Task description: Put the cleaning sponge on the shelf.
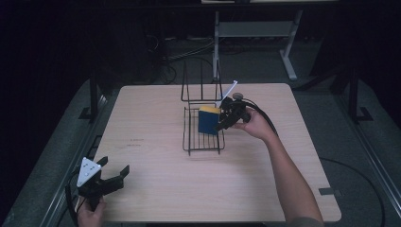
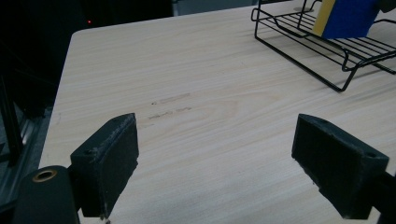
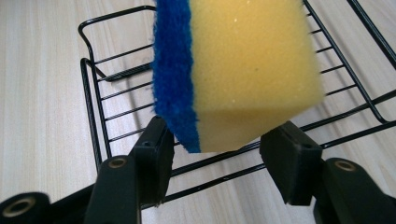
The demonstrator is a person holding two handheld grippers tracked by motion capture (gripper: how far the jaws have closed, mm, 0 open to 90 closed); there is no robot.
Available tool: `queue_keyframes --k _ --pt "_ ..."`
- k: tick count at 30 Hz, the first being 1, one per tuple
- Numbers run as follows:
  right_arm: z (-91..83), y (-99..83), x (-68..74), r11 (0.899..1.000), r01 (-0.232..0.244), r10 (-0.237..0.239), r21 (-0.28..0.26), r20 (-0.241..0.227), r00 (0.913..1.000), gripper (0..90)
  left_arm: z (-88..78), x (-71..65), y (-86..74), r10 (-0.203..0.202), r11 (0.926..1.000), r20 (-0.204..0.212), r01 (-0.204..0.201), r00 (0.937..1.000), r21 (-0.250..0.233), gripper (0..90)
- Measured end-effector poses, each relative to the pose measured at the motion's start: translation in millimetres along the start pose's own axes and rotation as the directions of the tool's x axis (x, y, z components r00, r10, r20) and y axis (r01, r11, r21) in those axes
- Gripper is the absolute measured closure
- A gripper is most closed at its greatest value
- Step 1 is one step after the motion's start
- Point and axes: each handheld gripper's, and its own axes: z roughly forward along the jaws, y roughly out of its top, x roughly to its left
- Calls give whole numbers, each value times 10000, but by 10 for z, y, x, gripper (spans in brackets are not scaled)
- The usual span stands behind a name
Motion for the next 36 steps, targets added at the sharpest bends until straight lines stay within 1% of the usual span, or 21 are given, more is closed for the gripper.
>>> queue_keyframes --k 1,2,4,6,8,9,12,16,18,22,27,29,33,36 --pt "0 2 5 10000 -18 18 4 39 10000 389 1 -3 0 6 10000 0 -6 10000 -9 141" --pt "-2 4 7 10000 -38 38 20 109 9999 379 2 -6 1 1 10000 -1 -1 10000 -9 141" --pt "-6 2 10 10000 -78 78 -32 -21 10000 380 4 -8 0 30 10000 4 -30 10000 -1 141" --pt "-3 2 18 9999 -87 87 57 -3 10000 363 9 -9 0 33 10000 11 -33 10000 10 141" --pt "4 6 23 9999 -93 93 63 -82 9999 354 7 -11 2 61 10000 2 -61 10000 28 141" --pt "1 10 30 10000 -62 62 74 -73 10000 349 6 -12 2 75 10000 6 -75 10000 18 141" --pt "1 17 43 9998 -167 167 91 -70 9998 329 4 -12 3 53 10000 13 -53 10000 7 141" --pt "-24 21 64 9998 -174 175 121 -110 9998 329 -2 -13 4 51 10000 9 -51 10000 -37 141" --pt "-37 19 75 9998 -139 140 131 -81 9999 312 1 -13 4 30 10000 19 -30 10000 -13 141" --pt "-61 11 80 9995 -284 285 158 -46 9996 276 4 -19 6 79 10000 22 -79 10000 -19 141" --pt "-88 -13 88 9990 -335 337 307 -51 9994 264 9 -20 4 36 10000 32 -36 10000 -1 141" --pt "-106 -18 101 9991 -335 339 274 -150 9993 264 10 -23 5 42 10000 24 -42 10000 -5 141" --pt "-138 -33 114 9994 -303 304 191 -46 9995 255 11 -30 5 74 10000 35 -75 10000 44 141" --pt "-154 -65 101 9992 -372 372 127 -39 9993 252 6 -31 6 93 10000 30 -93 10000 -4 141"
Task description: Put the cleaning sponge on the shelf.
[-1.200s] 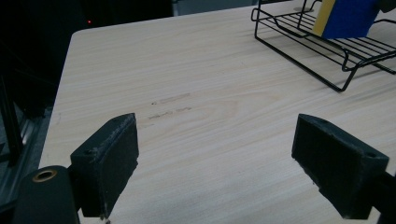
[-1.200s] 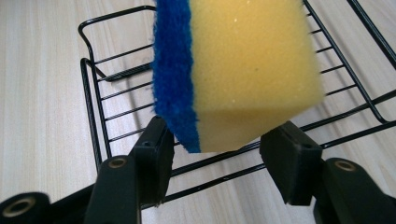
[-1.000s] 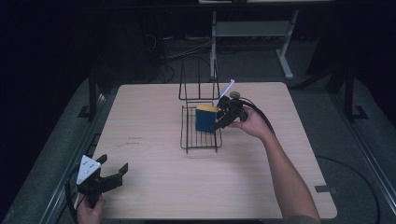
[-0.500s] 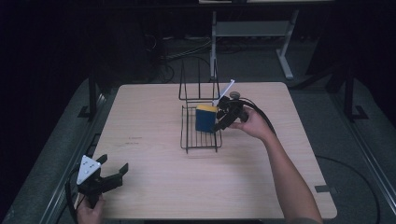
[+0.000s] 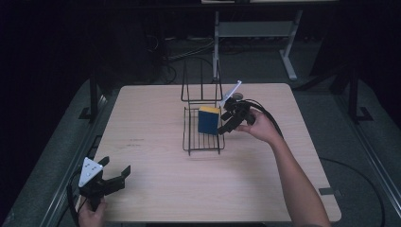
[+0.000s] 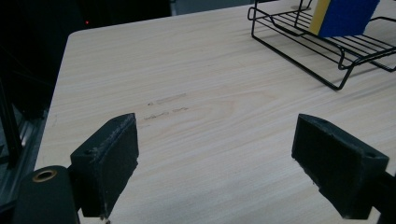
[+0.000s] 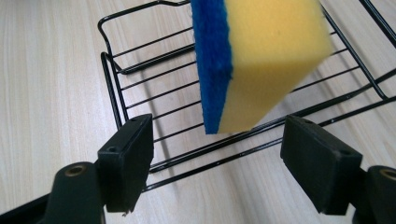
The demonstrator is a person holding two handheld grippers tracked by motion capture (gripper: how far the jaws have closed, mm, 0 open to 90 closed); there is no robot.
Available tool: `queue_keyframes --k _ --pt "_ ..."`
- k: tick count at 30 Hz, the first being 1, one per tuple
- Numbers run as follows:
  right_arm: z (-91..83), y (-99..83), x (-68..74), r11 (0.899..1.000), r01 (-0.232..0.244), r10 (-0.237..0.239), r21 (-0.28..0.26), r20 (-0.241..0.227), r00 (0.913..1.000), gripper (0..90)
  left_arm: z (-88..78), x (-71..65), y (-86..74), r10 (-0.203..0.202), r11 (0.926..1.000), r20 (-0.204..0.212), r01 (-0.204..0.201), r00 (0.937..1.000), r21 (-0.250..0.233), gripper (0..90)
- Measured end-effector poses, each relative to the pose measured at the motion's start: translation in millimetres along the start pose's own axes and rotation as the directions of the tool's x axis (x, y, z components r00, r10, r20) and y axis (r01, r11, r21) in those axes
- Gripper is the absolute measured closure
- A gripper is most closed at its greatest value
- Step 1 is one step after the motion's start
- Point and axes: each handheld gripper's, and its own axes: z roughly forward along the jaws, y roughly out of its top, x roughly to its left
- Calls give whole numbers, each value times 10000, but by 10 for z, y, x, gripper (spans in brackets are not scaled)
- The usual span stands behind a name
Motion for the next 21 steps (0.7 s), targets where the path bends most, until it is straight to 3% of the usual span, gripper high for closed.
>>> queue_keyframes --k 21 --pt "-46 -161 61 9997 -248 248 -28 -62 9997 252 -41 -3 -12 30 10000 -43 -30 10000 -1 141"
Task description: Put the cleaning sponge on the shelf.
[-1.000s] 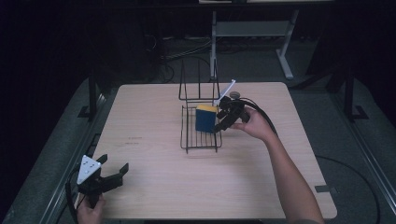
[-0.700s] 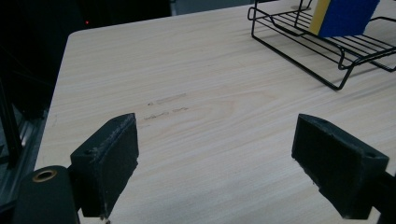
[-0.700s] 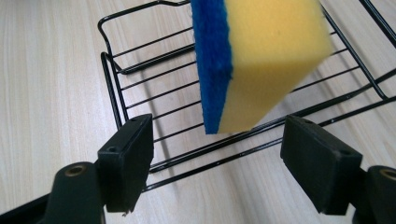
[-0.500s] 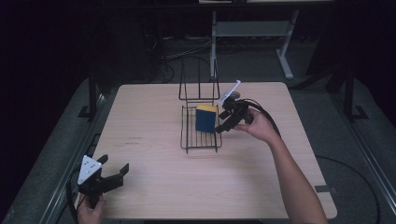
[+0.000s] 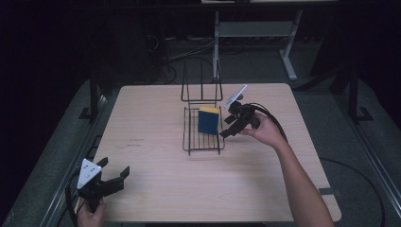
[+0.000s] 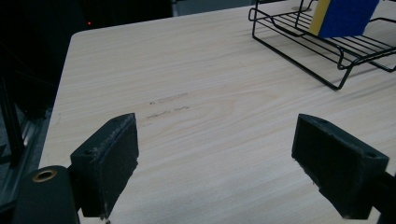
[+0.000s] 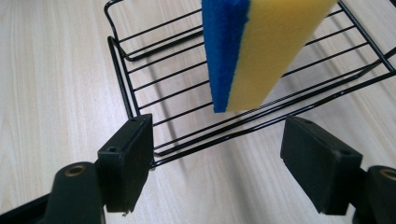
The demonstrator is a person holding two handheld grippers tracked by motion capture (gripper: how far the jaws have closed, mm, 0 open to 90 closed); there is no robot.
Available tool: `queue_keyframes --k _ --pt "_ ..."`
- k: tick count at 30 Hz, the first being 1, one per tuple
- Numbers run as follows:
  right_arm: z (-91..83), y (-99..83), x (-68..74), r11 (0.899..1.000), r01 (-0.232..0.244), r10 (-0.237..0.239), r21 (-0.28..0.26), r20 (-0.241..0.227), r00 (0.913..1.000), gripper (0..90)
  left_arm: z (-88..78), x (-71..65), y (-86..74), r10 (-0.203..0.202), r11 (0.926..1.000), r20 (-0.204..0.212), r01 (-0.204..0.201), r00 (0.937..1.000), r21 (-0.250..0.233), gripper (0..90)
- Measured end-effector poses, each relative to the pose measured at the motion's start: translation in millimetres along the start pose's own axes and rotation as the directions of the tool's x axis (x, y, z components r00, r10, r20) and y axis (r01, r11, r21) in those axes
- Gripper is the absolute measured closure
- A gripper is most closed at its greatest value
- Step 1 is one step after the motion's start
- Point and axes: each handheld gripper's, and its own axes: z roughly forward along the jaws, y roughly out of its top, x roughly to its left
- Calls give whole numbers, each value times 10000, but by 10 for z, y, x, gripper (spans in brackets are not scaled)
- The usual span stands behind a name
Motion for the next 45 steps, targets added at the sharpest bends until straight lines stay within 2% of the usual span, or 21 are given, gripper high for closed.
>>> queue_keyframes --k 12,16,21,34,44,45 --pt "-77 -76 75 9998 141 -141 -110 43 9999 251 14 -16 0 -4 10000 23 4 10000 35 141" --pt "-97 -109 108 10000 36 -36 -34 66 10000 252 15 -17 0 -4 10000 14 4 10000 32 141" --pt "-120 -138 154 9998 216 -215 -47 115 9997 252 24 -23 2 49 10000 29 -50 10000 65 141" --pt "-149 -279 221 9999 121 -120 -42 97 9999 251 33 -26 -1 45 9999 12 -45 10000 109 141" --pt "-144 -331 309 9994 159 -157 302 -72 9999 252 32 -30 0 62 9999 20 -62 10000 81 141" --pt "-153 -330 319 9993 174 -174 322 19 9998 252 32 -30 0 57 9999 14 -57 10000 98 141"
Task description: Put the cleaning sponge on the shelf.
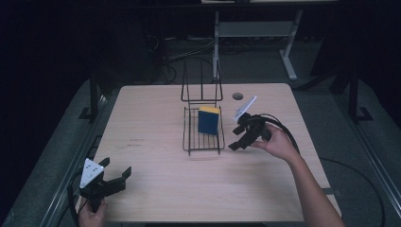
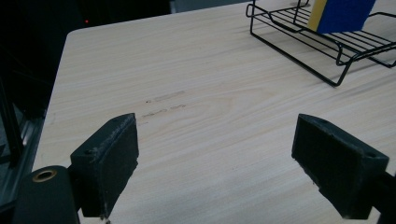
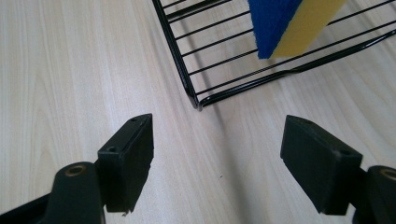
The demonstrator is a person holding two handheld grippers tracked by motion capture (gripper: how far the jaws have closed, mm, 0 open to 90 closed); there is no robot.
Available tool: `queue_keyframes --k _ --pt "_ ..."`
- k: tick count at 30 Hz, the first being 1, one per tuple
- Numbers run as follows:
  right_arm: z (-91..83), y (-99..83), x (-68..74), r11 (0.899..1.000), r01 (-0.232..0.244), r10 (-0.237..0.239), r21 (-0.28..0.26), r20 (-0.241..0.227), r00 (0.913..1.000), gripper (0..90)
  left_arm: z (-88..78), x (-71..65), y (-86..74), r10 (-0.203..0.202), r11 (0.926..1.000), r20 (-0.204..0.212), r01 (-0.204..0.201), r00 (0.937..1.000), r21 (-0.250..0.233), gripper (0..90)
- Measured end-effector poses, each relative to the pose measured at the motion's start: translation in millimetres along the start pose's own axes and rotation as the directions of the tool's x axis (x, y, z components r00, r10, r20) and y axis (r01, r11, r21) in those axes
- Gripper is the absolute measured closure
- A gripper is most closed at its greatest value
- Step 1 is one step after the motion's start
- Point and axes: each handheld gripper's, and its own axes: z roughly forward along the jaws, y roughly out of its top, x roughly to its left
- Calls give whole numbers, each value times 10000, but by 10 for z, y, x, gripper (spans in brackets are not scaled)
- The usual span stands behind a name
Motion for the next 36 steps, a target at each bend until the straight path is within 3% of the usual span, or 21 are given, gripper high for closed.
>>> queue_keyframes --k 5,8,13,36 --pt "-17 -7 28 10000 -30 30 71 -66 10000 251 -4 8 -1 0 10000 -10 0 10000 -5 141" --pt "-7 -39 40 9998 105 -105 -150 12 9999 252 -6 11 0 11 10000 -14 -11 10000 3 141" --pt "68 -110 47 9994 -217 221 252 -151 9996 252 -7 12 -3 -20 10000 -19 20 10000 -2 141" --pt "72 -397 264 9985 -185 182 -524 -71 9998 252 -20 12 -2 -85 9999 -56 85 9999 -66 141"
